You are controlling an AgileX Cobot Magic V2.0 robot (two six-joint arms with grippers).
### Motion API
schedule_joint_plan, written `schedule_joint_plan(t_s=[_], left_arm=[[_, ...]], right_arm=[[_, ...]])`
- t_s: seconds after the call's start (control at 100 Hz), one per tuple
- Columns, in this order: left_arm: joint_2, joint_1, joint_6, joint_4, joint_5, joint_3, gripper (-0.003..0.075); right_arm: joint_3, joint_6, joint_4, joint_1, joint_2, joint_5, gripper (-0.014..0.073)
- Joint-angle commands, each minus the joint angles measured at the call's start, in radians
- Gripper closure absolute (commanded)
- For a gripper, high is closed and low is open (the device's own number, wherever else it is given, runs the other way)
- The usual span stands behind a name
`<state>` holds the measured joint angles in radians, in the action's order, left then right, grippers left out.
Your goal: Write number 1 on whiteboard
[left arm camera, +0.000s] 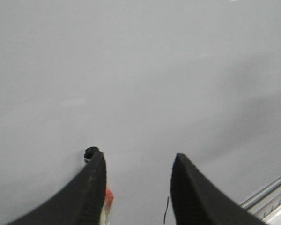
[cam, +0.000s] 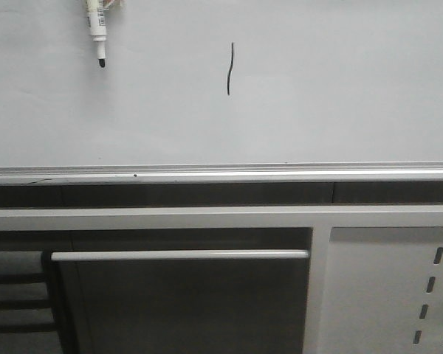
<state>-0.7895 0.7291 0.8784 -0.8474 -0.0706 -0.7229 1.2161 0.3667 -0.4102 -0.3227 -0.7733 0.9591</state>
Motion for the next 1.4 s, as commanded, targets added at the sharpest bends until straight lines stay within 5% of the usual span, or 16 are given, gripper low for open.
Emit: schedule_joint_plan(t_s=[0.0,0.04,0.27,0.53,0.78,1.39], left_arm=[[0.065,0.000,0.028,0.009,0.043,-0.026,0.0638],[0.093,0.000,0.028,0.011,0.071,-0.015,0.0744],[0.264,0.000,0.030,0.004,0.121,0.140,0.0741],[0.590,0.000,0.028,-0.027,0.097,0.376,0.0741],[0.764,0.000,0.028,-0.067,0.084,0.466,0.0741],[0.764,0.000,0.028,-0.067,0.084,0.467,0.0741]], right_arm=[[-0.050,-0.013,-0.001,0.006,0.083,-0.156,0.0664],[-0.104,-0.013,-0.001,0.006,0.133,-0.206,0.0660],[-0.471,-0.013,0.006,0.006,0.477,-0.451,0.0659],[-0.800,-0.013,0.006,0.008,0.803,-0.488,0.0659],[-0.860,-0.016,-0.012,0.008,0.758,-0.491,0.0659],[-0.864,-0.016,-0.012,0.008,0.758,-0.457,0.0659]])
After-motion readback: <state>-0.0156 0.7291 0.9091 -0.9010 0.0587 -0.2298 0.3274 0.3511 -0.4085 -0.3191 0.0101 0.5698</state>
